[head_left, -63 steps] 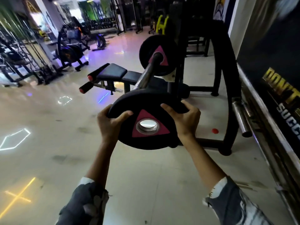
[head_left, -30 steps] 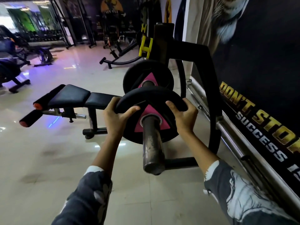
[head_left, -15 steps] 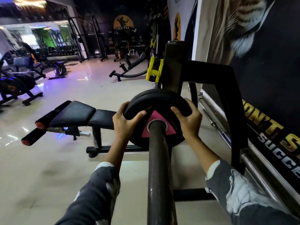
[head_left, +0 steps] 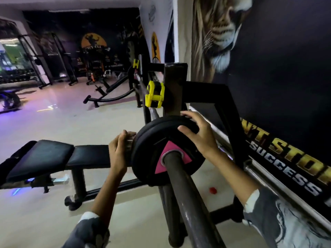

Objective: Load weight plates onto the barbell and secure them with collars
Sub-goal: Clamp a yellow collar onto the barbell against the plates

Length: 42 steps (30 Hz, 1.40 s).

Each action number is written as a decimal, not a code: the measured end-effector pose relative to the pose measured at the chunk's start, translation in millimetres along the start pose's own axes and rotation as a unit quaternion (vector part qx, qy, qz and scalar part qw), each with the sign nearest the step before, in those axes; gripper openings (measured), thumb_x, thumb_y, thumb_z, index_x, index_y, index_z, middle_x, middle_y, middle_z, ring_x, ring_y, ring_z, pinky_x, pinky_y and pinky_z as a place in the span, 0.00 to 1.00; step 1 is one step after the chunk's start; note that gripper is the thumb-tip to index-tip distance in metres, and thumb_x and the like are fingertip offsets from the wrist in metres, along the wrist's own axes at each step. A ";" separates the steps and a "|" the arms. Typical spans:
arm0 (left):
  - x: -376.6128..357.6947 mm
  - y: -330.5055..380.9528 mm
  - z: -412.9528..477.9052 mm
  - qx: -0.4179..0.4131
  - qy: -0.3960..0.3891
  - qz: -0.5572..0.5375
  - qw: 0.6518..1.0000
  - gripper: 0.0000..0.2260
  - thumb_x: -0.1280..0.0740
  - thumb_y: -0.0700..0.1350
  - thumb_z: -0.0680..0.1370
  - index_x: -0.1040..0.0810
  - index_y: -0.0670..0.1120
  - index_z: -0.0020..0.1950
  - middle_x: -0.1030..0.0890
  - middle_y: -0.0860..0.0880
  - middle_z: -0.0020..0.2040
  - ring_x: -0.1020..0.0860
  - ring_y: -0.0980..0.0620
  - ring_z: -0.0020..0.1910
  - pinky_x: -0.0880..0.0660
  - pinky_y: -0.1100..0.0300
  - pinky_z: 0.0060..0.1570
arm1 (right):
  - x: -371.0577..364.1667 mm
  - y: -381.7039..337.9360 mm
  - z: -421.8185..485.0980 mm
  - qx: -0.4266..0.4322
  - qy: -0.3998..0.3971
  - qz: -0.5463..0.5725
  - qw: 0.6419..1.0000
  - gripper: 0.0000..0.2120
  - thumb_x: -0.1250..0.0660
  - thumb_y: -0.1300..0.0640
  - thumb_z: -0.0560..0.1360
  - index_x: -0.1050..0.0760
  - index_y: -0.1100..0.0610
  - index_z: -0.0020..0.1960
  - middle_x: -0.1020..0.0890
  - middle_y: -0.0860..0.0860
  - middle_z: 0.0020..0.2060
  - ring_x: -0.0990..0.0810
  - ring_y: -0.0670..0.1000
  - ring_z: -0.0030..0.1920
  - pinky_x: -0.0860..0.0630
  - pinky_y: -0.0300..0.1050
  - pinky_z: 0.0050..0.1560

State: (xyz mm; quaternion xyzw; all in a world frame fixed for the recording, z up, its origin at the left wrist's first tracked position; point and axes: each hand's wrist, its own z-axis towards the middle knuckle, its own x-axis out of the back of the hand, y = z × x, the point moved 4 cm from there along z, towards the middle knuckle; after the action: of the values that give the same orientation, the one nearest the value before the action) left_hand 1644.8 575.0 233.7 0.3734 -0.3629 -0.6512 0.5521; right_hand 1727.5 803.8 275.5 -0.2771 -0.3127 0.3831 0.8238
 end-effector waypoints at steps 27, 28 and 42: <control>-49.8 8.0 162.2 0.114 -0.042 -0.192 0.974 0.26 0.23 0.43 0.66 0.28 0.40 0.61 0.20 0.43 0.49 0.20 0.50 0.40 0.23 0.61 0.36 | -40.1 -65.5 21.0 -0.026 -0.155 -0.333 0.930 0.29 0.45 0.30 0.66 0.27 0.47 0.58 0.21 0.45 0.52 0.25 0.48 0.55 0.28 0.51 0.57; -39.9 12.7 164.2 0.097 -0.046 -0.180 0.978 0.29 0.23 0.43 0.66 0.29 0.39 0.63 0.20 0.42 0.51 0.20 0.49 0.42 0.22 0.61 0.37 | -40.6 -64.9 21.3 -0.021 -0.155 -0.335 0.929 0.29 0.45 0.30 0.66 0.27 0.47 0.58 0.21 0.45 0.52 0.25 0.47 0.55 0.28 0.51 0.58; -33.9 127.2 31.8 -0.263 -0.220 0.303 0.889 0.41 0.21 0.43 0.61 0.35 0.49 0.70 0.26 0.50 0.63 0.26 0.56 0.56 0.32 0.69 0.50 | -13.9 -100.3 22.8 -0.226 -0.047 0.140 0.963 0.14 0.32 0.53 0.73 0.22 0.62 0.54 0.19 0.50 0.40 0.20 0.43 0.38 0.20 0.37 0.40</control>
State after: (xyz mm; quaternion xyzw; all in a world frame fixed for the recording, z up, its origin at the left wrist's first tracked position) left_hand 1677.3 594.3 363.7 -0.0667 -0.3861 -0.5895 0.7064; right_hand 1749.7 742.2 355.9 -0.4792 -0.3875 0.4267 0.6620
